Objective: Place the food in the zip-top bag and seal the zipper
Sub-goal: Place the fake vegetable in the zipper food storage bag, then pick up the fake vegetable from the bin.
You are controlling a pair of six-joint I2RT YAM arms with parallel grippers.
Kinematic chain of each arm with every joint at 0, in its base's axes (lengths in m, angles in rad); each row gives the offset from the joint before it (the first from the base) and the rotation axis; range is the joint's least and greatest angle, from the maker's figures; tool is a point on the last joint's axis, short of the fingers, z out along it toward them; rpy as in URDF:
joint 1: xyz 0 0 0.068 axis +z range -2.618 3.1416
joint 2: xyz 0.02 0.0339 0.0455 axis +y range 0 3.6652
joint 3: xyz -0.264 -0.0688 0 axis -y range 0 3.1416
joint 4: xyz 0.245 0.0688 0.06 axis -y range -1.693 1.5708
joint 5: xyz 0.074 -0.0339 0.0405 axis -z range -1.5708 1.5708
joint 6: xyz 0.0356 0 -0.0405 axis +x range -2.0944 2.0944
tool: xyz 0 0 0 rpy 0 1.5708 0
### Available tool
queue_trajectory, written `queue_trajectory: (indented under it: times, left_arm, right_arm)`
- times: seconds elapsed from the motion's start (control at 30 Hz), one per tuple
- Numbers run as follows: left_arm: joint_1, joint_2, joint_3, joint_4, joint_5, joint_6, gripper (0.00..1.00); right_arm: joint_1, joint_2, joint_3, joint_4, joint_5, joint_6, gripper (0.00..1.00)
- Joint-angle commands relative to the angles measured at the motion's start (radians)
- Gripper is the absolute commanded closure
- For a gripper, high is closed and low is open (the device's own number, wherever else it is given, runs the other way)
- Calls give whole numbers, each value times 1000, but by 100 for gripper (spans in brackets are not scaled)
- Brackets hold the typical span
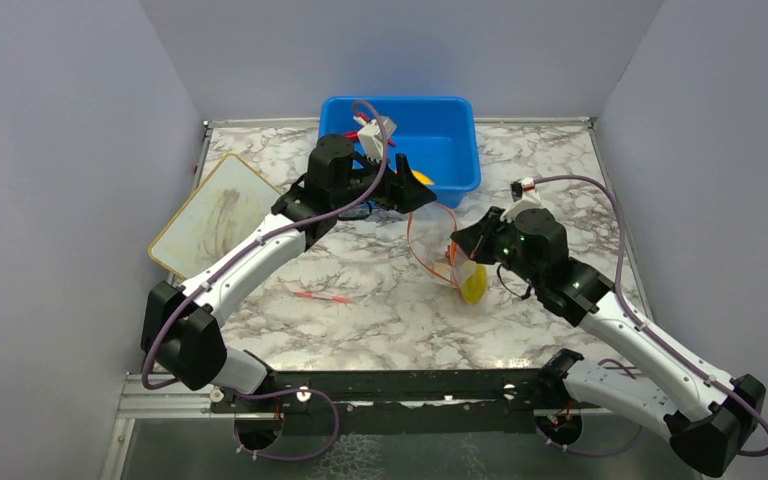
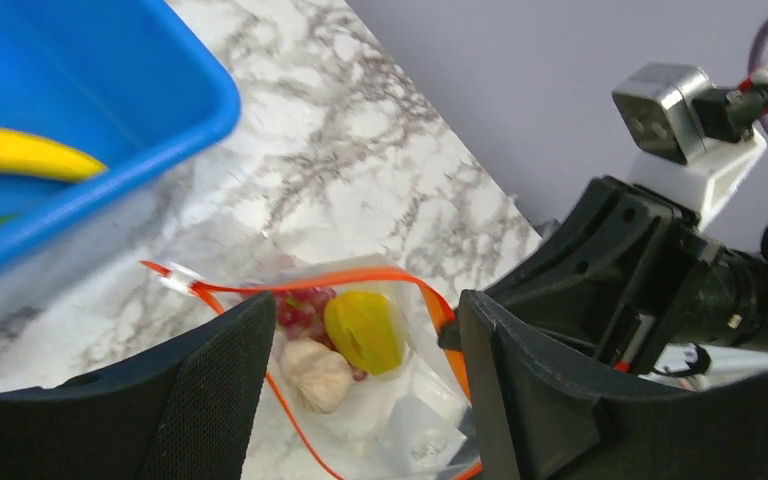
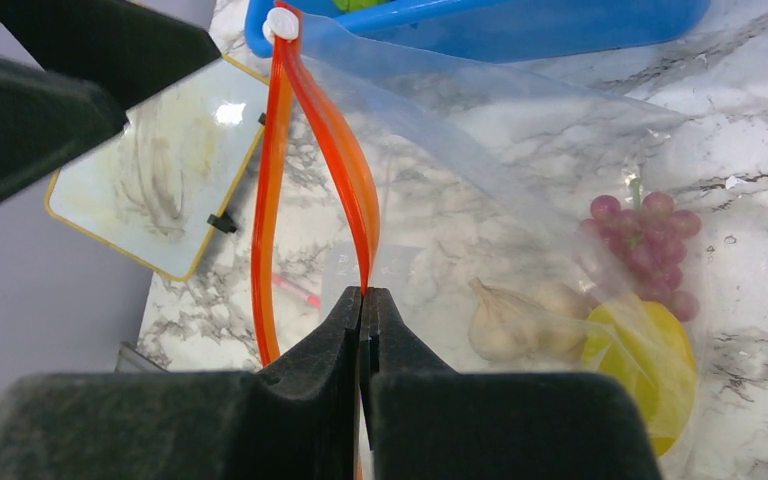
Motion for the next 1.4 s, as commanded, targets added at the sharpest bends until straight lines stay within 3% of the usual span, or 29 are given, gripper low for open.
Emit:
queue_trajectory:
  times: [0.0, 0.3, 0.6, 0.73, 1.07, 1.3, 1.37]
  left_arm:
    - [-5, -16, 89, -115, -178, 173, 32]
    - [0, 63, 127, -86, -499, 603, 30]
    - [64, 377, 470, -321, -564, 853, 29]
    - [84, 524, 644, -370, -630, 907, 32]
    - [111, 789, 858, -365, -724, 1127, 44]
    - [162, 977, 1033, -373, -758, 1166, 46]
    - [163, 1023, 1061, -374, -792, 1203, 43]
  right_arm:
    - [4, -44, -16, 17, 36, -25, 99]
    - [5, -87, -5, -3, 37, -82, 99]
    - [5, -94, 50, -40, 49, -141, 99]
    - [5, -90, 56, -38, 59, -142, 99]
    - [4, -63, 111, -79, 66, -160, 99]
    - [5, -52, 131, -110, 87, -160, 99]
    - [5, -45, 135, -119, 92, -158, 99]
